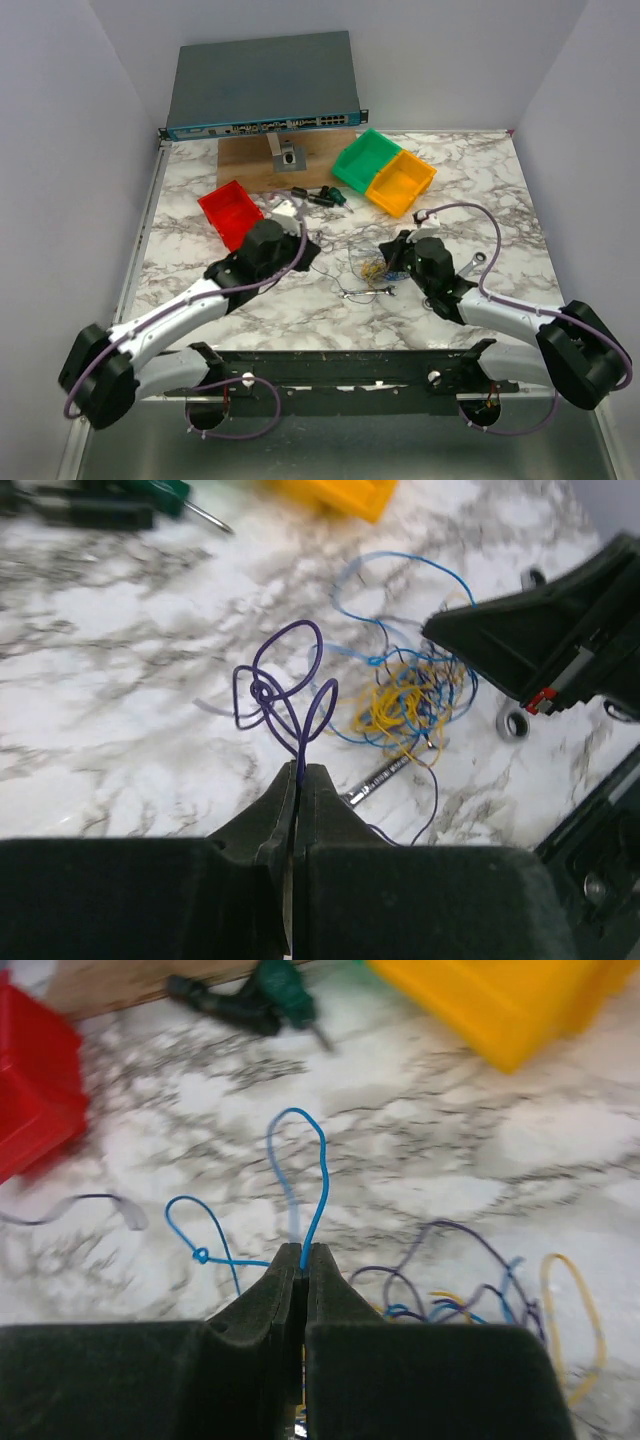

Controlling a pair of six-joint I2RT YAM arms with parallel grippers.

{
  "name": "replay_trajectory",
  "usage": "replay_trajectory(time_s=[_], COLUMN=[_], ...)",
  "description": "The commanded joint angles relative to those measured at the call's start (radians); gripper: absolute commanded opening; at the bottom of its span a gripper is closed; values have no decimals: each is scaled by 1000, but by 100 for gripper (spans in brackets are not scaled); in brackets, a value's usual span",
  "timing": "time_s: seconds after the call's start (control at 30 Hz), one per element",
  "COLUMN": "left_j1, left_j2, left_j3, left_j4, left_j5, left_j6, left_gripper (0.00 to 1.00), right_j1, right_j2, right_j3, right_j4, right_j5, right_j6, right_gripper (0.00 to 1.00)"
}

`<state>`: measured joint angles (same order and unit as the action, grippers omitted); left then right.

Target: Untangle the cables

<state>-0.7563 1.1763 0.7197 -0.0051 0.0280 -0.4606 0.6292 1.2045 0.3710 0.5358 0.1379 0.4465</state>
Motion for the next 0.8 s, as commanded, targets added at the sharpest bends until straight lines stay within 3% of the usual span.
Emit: replay_trajectory(time_s=[0.0,0.2,0.5,0.57,0.63,0.7,0.73,0.77], left_j1=[120,337,441,471,482,482,482,480], left_j2=[-261,-508,-601,-618,-620,-600,-588,-578], left_j3=[-154,-274,-185,-182,-197,-207,-210,-218], left_j4=[110,37,-195,-187,-106,-21,20,62], left_j5=[-110,-162,-409,-410,-332,-217,-154,-103], left_j6=[-149,-318,-351,-369,-348,-332,-321,-306], left_gripper=[0,0,0,0,0,0,0,0], right_j1=[0,-9,-10,-10,-10,-10,-10,-10], right_j2=[1,-33,-176,-203,-213,-215,-223,-235], right_j3=[44,47,-15,-2,-9,-29,-36,-40], right_j4=[-192,-325,-399,-413,-285,-200,-185,-167], right_j5=[447,712,947,898,635,427,366,299], right_j6=[134,294,402,328,114,25,22,-1], right_gripper=[1,0,1,2,13,56,73,83])
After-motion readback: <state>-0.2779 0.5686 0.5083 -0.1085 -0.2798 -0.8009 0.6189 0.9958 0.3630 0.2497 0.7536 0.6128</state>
